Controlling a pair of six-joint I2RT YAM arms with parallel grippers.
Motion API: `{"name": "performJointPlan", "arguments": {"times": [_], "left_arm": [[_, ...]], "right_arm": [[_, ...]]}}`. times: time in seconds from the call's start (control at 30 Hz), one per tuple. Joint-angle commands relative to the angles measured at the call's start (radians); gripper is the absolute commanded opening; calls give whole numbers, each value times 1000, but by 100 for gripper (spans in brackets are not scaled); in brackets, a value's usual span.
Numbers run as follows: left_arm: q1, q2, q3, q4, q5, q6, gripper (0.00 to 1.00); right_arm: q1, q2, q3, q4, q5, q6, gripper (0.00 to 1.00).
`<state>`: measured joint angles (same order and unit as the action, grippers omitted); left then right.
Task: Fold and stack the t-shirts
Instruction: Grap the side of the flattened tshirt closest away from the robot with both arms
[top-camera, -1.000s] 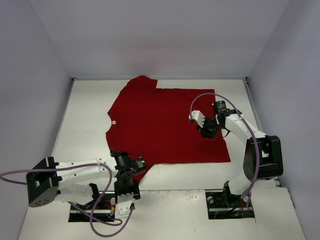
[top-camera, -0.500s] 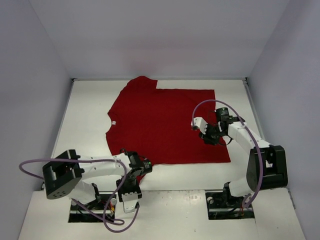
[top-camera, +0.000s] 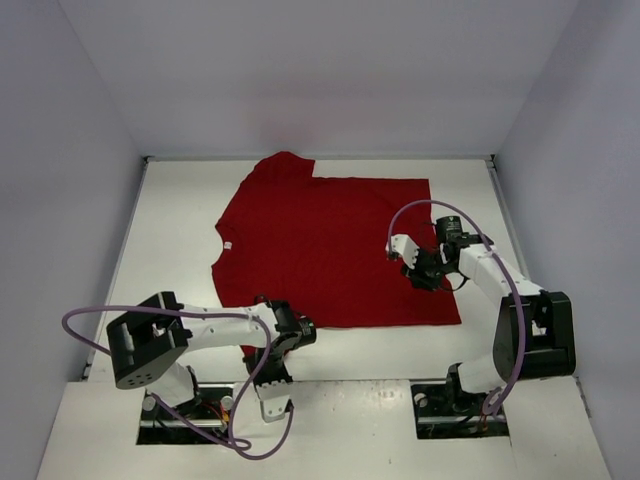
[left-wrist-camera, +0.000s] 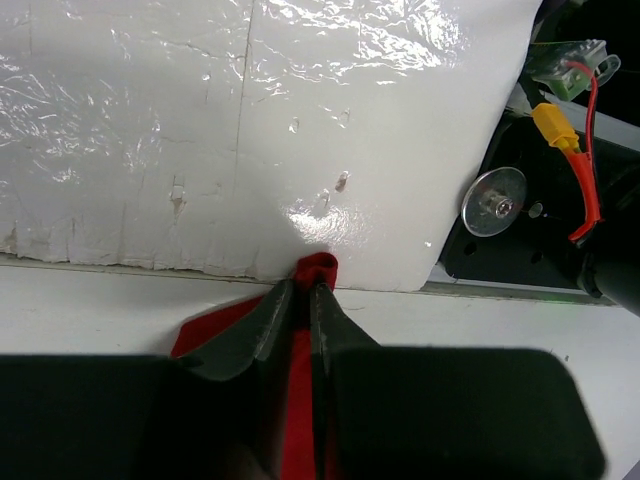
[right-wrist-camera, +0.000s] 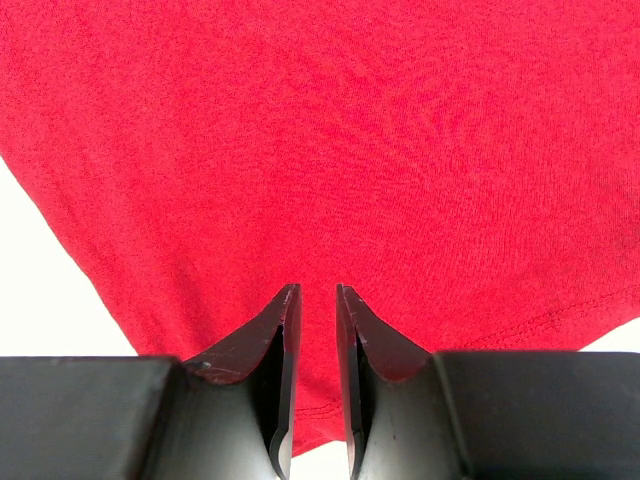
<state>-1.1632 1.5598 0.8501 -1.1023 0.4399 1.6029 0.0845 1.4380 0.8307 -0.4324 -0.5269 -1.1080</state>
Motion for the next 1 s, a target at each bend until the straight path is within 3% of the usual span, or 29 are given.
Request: {"name": "performJointPlan", "arguments": {"times": [0.0,0.13,0.27,0.37,0.5,0.83,0.97], "left_arm": [[-3,-36,19,-34,15,31,0],[-1,-99,12,-32,40,38,0],[10,-184,52,-18,102,-50,0],[88,-255,95,-3,176,-143,0],[176,-288,98,-4,208,-210,0],[298,-353,44,33,270,-305,0],[348,-355,44,36,291,-322,0]], "right_arm": [[-10,-31,23,-12,1,-12,18],[-15,-76,2,-15,4,-52,15],[-44,-179,-44,-25,-23,-170,9],[-59,-290,-132,-32,-9,-324,2],[-64,-334,-209,-49,81,-477,1],[-66,-252,-164,-275,256,-618,21],[-68,-224,-155,-313,298,-673,22]]}}
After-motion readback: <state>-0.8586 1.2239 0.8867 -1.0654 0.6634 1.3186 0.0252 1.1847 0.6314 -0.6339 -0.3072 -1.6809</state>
